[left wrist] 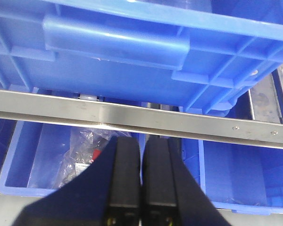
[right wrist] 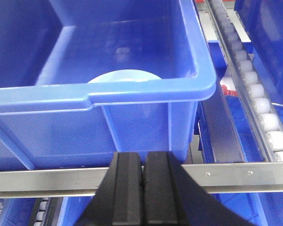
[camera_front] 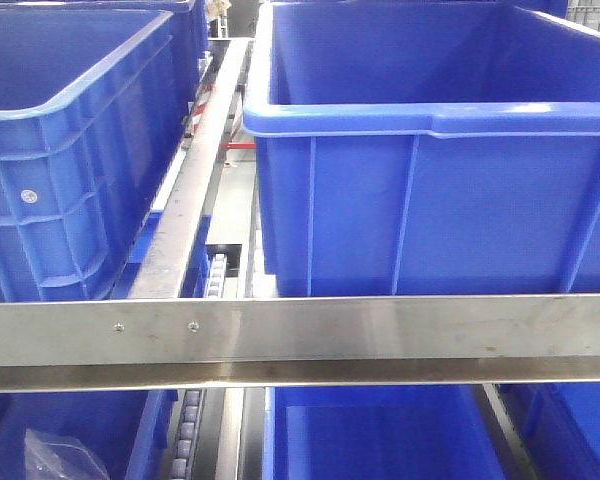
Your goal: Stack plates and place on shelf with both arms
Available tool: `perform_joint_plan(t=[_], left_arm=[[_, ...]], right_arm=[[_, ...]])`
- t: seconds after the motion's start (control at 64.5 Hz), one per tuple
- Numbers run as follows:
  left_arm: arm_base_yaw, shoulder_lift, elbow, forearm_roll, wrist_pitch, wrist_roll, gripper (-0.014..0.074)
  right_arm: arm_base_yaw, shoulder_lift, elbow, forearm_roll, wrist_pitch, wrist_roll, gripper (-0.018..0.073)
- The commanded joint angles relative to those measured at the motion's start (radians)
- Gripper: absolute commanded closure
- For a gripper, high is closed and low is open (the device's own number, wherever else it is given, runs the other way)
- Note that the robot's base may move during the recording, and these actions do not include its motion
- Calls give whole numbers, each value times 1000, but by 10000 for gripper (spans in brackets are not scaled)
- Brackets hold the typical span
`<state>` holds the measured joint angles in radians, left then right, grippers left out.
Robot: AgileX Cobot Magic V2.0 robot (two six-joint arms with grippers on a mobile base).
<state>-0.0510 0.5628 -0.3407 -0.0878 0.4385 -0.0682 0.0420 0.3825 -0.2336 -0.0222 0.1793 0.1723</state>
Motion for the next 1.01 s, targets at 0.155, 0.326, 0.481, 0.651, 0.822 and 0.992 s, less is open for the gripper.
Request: perform_joint_plan(t=[0.155,0.326,0.481,0.651,0.822,0.992], left_arm=[[-6,5,-29,-9,-72,-7,510],[-6,5,-29,-9,-72,-7,510],[-6,5,-29,-9,-72,-7,510],[-6,5,-29,-9,-72,-7,510],[-6,5,-29,-9,-72,-7,510],[-6,5,-29,-9,-72,-7,510]], right_arm=[[-2,3,-31,1,-87,-4,533],[-2,-24,-26,1,-69,-4,533],[-5,-139,26,1,-76,-4,533],[-7,-256,135,1,-105,-4,533],[-7,-356,242,1,-172,-3,533],[-9,-413,262,1,-154,-2,533]])
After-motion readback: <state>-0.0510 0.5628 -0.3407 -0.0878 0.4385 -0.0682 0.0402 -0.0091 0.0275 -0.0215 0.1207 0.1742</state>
